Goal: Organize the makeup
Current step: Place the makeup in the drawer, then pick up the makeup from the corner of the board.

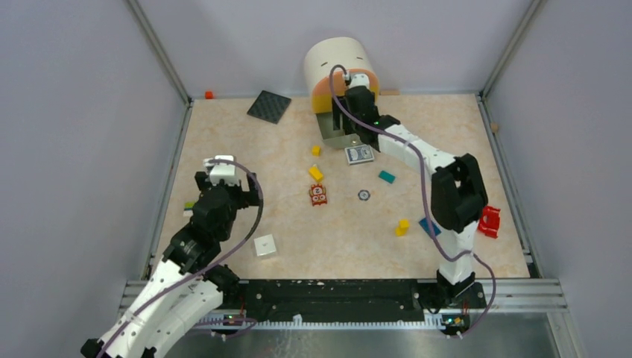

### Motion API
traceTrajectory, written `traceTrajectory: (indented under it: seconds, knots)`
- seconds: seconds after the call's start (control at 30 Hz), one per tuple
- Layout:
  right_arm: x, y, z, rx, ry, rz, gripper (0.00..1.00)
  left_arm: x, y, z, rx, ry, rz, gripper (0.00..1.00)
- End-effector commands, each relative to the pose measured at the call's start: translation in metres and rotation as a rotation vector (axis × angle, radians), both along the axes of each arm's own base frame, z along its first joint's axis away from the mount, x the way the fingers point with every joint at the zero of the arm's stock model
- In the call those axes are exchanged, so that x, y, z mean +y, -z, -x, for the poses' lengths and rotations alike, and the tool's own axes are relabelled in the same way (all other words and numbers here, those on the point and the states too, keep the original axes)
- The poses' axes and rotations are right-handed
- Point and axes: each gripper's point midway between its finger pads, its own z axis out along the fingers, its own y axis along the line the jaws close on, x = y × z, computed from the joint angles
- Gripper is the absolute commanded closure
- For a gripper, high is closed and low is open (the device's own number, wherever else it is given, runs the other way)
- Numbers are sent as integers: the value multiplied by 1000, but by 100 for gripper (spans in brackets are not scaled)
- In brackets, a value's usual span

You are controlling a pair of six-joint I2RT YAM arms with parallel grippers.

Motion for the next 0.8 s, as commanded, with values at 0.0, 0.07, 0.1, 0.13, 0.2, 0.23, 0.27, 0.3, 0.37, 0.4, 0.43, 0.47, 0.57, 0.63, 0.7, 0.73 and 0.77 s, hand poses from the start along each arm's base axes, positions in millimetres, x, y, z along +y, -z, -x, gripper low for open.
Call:
traceTrajectory:
  seconds: [0.0,0.07,0.1,0.13,0.2,0.23,0.27,0.3,0.37,0.4,0.43,0.47,0.57,0.63,0.7,0.73,0.77]
  knots:
    - [-8,-64,31,-66,-6,-150,24,-16,24,-9,193,-32,66,1]
    - [-15,-62,51,-30,3,-162,24,-30,45,-7,337,-33,114,1]
    - [-20,-61,61,-15,21,-169,24,-38,55,-4,408,-24,141,1]
    - [-27,-57,72,13,45,-177,24,-40,65,-1,466,-58,168,1]
    - [-41,-49,94,69,92,-194,23,-35,89,8,572,-186,224,1]
    - [-48,-46,105,96,112,-208,21,-33,99,12,609,-207,212,1]
    - [-53,-40,117,124,120,-209,20,-30,108,16,639,-225,200,1]
    - [-58,-35,127,147,120,-205,20,-28,114,21,662,-243,194,1]
    - [-70,-24,151,190,121,-200,20,-29,115,25,674,-257,226,1]
    - [-74,-19,160,204,121,-202,19,-31,112,27,669,-264,261,1]
    - [-78,-16,168,210,119,-209,19,-32,112,28,663,-267,292,1]
    - [-80,-12,176,218,117,-219,19,-34,114,31,663,-262,317,1]
    - [-88,-2,195,230,114,-248,19,-32,134,39,665,-286,371,1]
    - [-90,2,203,237,108,-263,19,-34,154,46,705,-294,383,1]
    - [-88,5,208,249,92,-277,19,-38,172,53,768,-289,370,1]
    - [-87,7,210,255,83,-278,19,-37,179,55,794,-299,356,1]
    - [-86,9,211,263,78,-276,19,-35,186,58,816,-317,338,1]
